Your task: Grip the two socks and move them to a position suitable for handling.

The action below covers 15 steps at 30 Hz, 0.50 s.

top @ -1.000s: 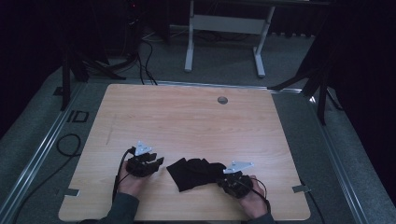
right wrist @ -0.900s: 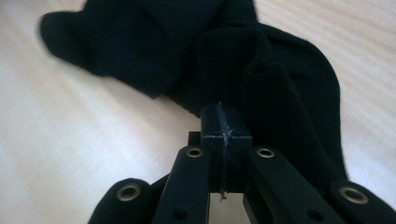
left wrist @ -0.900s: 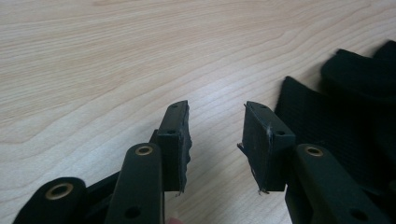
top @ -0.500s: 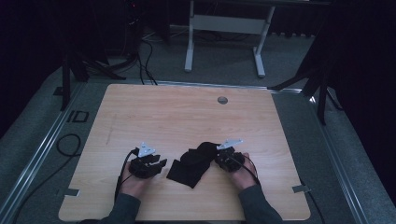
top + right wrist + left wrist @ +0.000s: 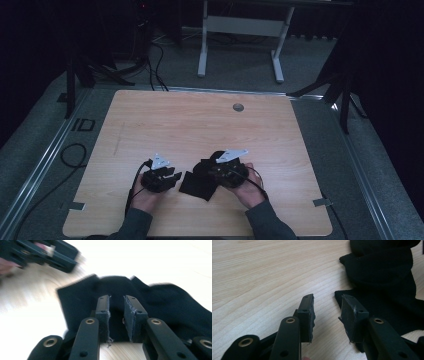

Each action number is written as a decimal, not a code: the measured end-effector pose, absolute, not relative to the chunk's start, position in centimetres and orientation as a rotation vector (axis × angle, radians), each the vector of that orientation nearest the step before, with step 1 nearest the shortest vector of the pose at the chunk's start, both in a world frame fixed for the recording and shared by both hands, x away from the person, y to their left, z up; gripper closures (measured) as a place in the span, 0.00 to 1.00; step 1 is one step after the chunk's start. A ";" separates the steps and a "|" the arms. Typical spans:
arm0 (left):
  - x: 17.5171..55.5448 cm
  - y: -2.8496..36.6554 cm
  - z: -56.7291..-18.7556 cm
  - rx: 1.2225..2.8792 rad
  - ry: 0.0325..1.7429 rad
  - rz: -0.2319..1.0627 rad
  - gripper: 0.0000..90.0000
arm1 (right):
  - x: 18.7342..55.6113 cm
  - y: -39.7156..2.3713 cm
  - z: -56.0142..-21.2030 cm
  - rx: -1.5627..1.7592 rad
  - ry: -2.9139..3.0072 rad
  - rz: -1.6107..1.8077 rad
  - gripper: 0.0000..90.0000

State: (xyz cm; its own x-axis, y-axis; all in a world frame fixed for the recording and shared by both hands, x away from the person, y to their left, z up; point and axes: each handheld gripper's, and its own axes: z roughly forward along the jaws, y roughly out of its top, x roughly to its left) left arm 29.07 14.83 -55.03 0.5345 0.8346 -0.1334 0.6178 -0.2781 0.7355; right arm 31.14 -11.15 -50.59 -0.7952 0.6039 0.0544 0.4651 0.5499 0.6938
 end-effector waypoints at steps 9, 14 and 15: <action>29.0 15.6 -54.7 1.976 1.190 0.371 0.70 | 31.7 -5.4 -51.6 0.803 2.656 0.974 0.69; 29.0 15.6 -54.6 1.975 1.189 0.368 0.71 | 33.1 -4.5 -53.3 0.842 2.668 0.848 0.78; 29.0 15.5 -54.7 1.980 1.184 0.368 0.71 | 33.2 -4.4 -53.5 0.838 2.671 0.841 0.86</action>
